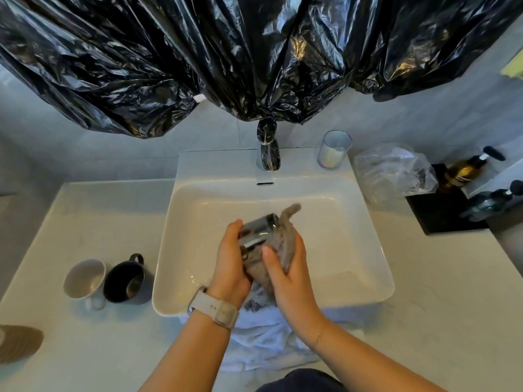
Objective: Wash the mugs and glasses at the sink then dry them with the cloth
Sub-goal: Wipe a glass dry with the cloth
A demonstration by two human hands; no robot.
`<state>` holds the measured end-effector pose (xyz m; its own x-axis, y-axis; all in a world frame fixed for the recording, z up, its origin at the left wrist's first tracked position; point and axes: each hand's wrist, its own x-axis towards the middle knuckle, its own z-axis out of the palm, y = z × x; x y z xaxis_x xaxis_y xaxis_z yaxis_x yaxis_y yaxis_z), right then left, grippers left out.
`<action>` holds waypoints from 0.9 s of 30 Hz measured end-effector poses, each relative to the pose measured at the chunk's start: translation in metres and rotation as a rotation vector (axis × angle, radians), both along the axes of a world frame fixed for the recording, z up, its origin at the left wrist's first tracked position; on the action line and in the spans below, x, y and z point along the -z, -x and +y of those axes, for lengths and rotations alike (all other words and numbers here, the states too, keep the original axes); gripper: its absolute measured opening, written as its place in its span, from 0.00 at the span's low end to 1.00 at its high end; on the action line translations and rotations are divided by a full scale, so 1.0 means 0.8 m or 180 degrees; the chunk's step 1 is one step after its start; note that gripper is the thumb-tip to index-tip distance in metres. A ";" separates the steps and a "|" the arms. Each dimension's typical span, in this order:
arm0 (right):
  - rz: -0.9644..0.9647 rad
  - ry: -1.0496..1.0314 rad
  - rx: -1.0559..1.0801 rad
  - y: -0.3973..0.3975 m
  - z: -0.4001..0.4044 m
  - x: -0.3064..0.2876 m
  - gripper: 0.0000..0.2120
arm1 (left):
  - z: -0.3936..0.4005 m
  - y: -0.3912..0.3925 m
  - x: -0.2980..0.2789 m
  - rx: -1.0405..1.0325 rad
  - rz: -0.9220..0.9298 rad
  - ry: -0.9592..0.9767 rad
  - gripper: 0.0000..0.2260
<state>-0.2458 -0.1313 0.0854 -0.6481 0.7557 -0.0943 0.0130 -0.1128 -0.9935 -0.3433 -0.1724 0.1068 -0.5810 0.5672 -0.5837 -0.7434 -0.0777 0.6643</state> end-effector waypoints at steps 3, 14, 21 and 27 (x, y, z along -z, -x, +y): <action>0.0079 0.0068 -0.0232 -0.008 0.009 0.001 0.25 | 0.000 -0.001 -0.002 0.0115 0.0276 -0.0012 0.14; -0.0576 0.0709 -0.0140 -0.004 0.028 -0.025 0.24 | -0.020 -0.028 0.018 0.0057 0.2524 0.0183 0.09; -0.0191 -0.0345 0.0042 -0.020 0.013 -0.005 0.12 | -0.007 -0.020 0.005 0.0080 0.0136 0.0093 0.21; -0.0039 0.0180 0.0304 -0.026 0.028 0.003 0.17 | -0.016 0.001 0.000 0.1003 0.1059 0.0522 0.26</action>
